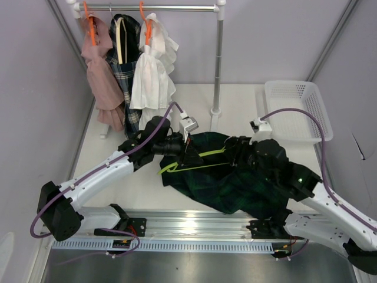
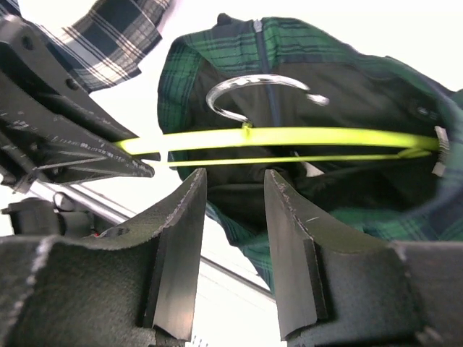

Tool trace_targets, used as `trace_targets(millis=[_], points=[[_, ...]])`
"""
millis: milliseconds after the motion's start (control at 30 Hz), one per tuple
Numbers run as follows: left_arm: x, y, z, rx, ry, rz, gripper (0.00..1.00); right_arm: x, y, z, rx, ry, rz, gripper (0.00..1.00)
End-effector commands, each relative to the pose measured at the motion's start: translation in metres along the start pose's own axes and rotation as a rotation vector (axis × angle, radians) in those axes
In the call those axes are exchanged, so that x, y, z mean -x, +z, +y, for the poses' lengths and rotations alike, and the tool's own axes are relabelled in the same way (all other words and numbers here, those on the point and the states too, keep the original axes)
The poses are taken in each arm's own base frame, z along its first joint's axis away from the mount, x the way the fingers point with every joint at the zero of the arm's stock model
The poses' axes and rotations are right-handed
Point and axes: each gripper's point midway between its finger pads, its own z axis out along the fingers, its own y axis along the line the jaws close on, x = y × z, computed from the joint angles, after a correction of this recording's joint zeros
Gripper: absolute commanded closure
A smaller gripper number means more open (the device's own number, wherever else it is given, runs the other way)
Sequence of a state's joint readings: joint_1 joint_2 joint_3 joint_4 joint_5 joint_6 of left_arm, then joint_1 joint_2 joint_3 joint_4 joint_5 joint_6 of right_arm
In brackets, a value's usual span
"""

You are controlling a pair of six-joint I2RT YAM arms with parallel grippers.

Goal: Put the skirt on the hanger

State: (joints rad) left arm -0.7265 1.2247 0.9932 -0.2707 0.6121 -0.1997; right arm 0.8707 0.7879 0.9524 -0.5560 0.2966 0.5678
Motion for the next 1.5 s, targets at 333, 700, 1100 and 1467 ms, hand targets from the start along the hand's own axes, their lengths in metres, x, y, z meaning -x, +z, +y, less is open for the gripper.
trace_targets(millis=[333, 700, 1100, 1467], points=[[0.015, 0.002, -0.010, -0.039, 0.074, -0.049, 1.00, 0.009, 0.038, -0.001, -0.105, -0.001, -0.102, 0.55], [0.015, 0.004, -0.012, -0.044, 0.075, -0.044, 1.00, -0.004, 0.052, -0.003, -0.119, -0.008, -0.089, 0.56], [0.017, 0.003, -0.011, -0.028, 0.074, -0.050, 1.00, -0.008, 0.055, -0.012, -0.160, -0.014, -0.088, 1.00], [0.036, -0.018, 0.000, 0.126, 0.085, -0.106, 0.57, -0.002, 0.047, -0.019, -0.186, -0.012, -0.112, 1.00]])
